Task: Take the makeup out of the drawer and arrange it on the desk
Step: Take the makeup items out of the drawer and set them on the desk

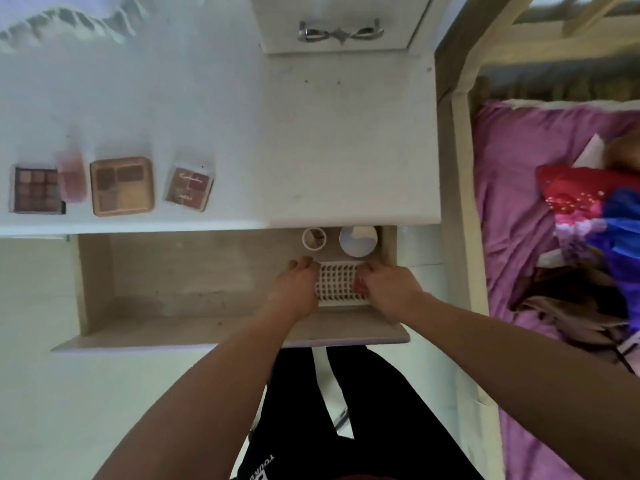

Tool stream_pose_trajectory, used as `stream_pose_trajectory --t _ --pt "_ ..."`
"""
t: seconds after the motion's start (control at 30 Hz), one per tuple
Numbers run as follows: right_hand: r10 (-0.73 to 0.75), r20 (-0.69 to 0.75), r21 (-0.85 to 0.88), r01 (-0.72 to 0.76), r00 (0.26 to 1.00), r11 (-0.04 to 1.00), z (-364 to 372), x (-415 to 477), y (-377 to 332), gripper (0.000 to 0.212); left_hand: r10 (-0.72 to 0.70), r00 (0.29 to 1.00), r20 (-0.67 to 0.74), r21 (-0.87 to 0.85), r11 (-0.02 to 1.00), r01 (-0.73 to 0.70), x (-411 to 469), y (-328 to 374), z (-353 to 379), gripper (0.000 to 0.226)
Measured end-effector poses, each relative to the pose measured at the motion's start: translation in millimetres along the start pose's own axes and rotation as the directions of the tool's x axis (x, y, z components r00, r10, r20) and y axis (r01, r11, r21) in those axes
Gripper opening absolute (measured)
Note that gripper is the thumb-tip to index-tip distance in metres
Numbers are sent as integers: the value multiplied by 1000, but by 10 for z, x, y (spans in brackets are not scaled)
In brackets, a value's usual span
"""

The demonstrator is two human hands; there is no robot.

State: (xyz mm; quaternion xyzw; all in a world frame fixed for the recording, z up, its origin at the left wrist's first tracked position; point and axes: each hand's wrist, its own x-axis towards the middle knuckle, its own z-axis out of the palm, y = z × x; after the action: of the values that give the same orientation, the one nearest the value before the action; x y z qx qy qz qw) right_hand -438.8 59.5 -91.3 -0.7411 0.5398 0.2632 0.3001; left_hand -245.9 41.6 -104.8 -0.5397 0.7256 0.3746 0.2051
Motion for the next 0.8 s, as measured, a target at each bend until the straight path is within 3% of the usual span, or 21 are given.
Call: stream_pose_trajectory --t 0.17,0.3,0.57,0.8 --pt "10 -60 -25 -12 998 1000 209 40 -36 44 17 1000 6 21 1000 -17 156 67 157 63" --pt "-46 -131 -57 39 990 998 405 -29 -14 34 -12 1000 -9 21 1000 12 154 111 231 61" --pt "-36 -107 -22 34 994 999 441 -110 -23 31 -85 996 -39 28 996 86 284 145 120 28" --pt "-69 -7 125 69 998 990 315 -170 36 22 -112 994 -11 -252 962 106 129 57 7 21"
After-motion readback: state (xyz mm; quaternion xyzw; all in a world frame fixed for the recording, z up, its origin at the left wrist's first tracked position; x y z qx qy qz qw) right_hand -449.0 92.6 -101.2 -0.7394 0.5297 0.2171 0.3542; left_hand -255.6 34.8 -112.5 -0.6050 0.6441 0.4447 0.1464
